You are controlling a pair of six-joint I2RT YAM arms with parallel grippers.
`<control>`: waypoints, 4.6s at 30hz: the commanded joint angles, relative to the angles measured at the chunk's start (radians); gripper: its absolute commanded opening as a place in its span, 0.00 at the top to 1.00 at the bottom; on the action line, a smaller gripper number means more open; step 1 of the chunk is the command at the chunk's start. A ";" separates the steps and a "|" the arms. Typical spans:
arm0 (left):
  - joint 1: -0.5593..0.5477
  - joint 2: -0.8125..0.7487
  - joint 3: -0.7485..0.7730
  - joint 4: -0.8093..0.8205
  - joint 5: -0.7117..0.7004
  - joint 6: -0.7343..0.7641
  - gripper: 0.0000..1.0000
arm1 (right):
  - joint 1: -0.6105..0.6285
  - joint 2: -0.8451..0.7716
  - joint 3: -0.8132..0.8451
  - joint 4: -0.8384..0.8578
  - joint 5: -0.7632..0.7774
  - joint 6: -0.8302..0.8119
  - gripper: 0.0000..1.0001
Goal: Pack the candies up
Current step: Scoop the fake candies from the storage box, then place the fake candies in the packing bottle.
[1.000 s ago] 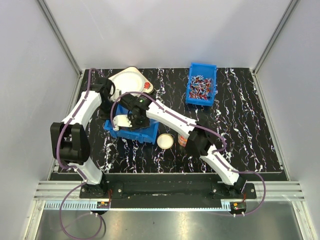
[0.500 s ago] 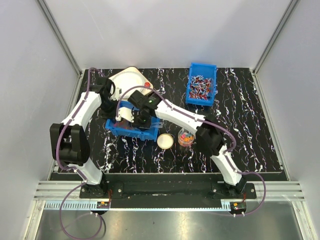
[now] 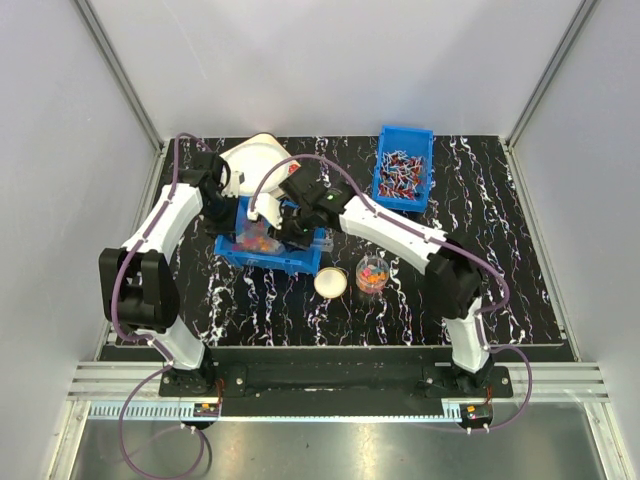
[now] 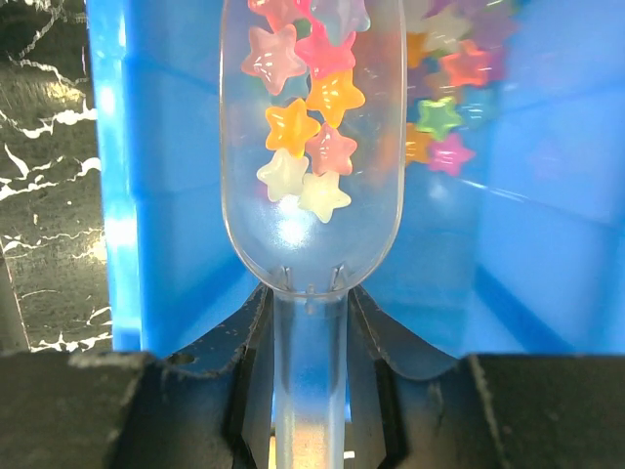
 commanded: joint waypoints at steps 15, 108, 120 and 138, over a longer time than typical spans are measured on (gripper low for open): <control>-0.003 -0.051 0.035 0.042 0.060 -0.017 1.00 | -0.059 -0.228 -0.116 0.022 -0.018 -0.050 1.00; 0.040 0.051 0.012 0.181 0.140 0.061 1.00 | -0.348 -0.844 -0.756 -0.333 0.267 -0.251 1.00; 0.040 0.058 0.011 0.184 0.137 0.060 1.00 | -0.335 -0.776 -0.702 -0.377 0.341 -0.277 1.00; 0.040 0.058 0.006 0.185 0.143 0.060 1.00 | -0.245 -0.715 -0.676 -0.387 0.511 -0.292 1.00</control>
